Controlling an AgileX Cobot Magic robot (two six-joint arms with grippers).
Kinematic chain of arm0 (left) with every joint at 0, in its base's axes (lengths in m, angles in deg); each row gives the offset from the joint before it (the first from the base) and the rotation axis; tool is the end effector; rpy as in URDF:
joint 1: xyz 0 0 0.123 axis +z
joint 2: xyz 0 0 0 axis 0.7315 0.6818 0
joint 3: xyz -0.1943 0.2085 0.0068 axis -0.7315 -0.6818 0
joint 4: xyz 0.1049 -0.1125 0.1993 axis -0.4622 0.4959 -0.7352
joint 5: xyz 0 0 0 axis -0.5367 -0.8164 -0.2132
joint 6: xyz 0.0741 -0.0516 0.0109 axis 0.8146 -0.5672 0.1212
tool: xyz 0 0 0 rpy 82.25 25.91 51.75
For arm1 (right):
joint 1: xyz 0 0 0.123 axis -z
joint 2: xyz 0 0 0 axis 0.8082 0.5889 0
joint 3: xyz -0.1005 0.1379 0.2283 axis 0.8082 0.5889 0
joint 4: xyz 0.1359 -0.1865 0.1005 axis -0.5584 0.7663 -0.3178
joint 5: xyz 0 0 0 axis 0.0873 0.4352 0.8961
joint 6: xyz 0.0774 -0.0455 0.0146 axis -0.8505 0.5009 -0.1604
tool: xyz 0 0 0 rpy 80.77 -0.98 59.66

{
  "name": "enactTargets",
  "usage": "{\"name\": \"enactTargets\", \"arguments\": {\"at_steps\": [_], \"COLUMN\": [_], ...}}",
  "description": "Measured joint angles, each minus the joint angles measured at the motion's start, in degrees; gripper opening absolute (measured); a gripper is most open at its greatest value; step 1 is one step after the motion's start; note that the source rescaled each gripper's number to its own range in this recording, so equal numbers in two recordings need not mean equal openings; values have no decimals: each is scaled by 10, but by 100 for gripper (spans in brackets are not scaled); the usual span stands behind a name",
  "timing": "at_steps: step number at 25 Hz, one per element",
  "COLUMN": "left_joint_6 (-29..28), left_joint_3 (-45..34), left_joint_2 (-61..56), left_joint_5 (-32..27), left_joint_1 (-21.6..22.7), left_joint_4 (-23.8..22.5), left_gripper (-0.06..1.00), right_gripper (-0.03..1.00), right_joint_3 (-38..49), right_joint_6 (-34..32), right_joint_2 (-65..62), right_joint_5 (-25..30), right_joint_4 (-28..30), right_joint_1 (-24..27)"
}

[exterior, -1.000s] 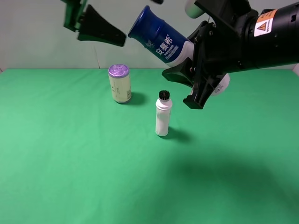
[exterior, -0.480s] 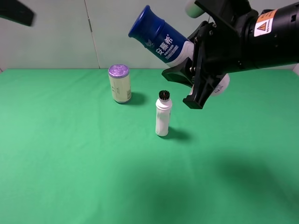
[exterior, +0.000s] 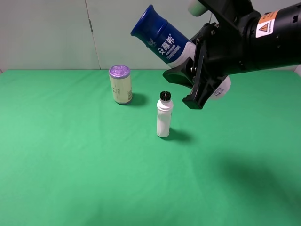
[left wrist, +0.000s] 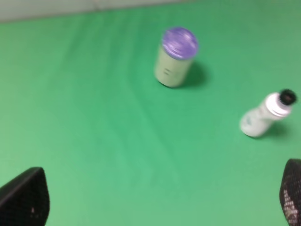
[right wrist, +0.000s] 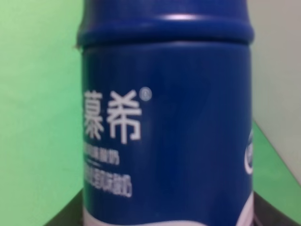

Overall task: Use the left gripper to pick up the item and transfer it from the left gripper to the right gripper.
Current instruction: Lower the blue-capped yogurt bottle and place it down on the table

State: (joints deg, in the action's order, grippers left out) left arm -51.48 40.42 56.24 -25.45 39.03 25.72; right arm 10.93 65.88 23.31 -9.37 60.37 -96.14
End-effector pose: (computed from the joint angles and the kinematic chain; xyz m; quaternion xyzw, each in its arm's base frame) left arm 0.1204 -0.0277 0.4611 0.0666 0.8852 -0.0958 0.4504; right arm 0.1889 0.1774 0.3071 -0.5208 0.6951 0.0738 0.4900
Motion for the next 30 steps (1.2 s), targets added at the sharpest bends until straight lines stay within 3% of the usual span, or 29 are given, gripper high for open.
{"name": "enactTargets", "arguments": {"at_steps": [6, 19, 22, 30], "left_joint_6": [0, 37, 44, 42], "left_joint_3": [-30, -342, -403, -480], "left_joint_2": [-87, -389, -452, -500], "left_joint_5": [0, 2, 27, 57], "left_joint_1": [0, 0, 0, 0], "left_joint_4": [-42, -46, -48, -52], "left_gripper": [100, 100, 100, 100], "right_gripper": [3, 3, 3, 3], "right_joint_3": [0, 0, 0, 0], "right_joint_6": [-3, -21, -23, -50], "right_joint_2": [0, 0, 0, 0], "right_joint_5": [10, 10, 10, 10], "right_joint_4": [0, -1, -1, -1], "right_joint_1": [0, 0, 0, 0]}}
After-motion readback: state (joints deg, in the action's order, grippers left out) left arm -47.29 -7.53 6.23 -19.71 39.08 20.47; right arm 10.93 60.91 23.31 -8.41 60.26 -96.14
